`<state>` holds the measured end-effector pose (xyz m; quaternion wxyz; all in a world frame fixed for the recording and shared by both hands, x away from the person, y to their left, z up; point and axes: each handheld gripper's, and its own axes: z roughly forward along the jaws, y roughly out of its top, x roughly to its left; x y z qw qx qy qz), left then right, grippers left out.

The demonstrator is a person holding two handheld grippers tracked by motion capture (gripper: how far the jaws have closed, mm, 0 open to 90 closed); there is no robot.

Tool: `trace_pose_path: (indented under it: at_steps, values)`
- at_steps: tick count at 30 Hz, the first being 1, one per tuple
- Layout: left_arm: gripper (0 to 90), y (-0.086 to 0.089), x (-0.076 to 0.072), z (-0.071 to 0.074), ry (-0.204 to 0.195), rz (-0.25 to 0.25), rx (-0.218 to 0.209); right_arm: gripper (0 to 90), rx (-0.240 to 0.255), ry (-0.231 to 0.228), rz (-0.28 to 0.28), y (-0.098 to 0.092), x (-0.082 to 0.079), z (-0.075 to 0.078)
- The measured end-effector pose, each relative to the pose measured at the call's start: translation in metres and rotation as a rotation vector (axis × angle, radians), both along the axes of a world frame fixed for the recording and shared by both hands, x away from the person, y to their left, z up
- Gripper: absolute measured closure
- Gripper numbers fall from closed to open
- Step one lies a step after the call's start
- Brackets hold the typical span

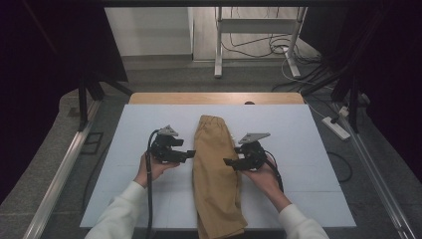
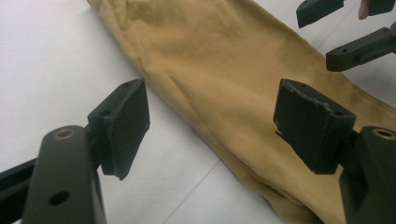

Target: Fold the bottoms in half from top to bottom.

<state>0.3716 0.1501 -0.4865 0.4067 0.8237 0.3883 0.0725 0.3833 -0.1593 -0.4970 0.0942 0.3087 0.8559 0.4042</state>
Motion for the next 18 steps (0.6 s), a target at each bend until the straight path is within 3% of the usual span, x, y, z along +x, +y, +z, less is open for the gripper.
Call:
trace_pose_path:
  at_steps: [18]
  values:
    - [25.2,-0.011,0.025,-0.010,0.036,0.002,0.010,33.6,-0.014,0.017,-0.049,-0.006,0.027,-0.004]
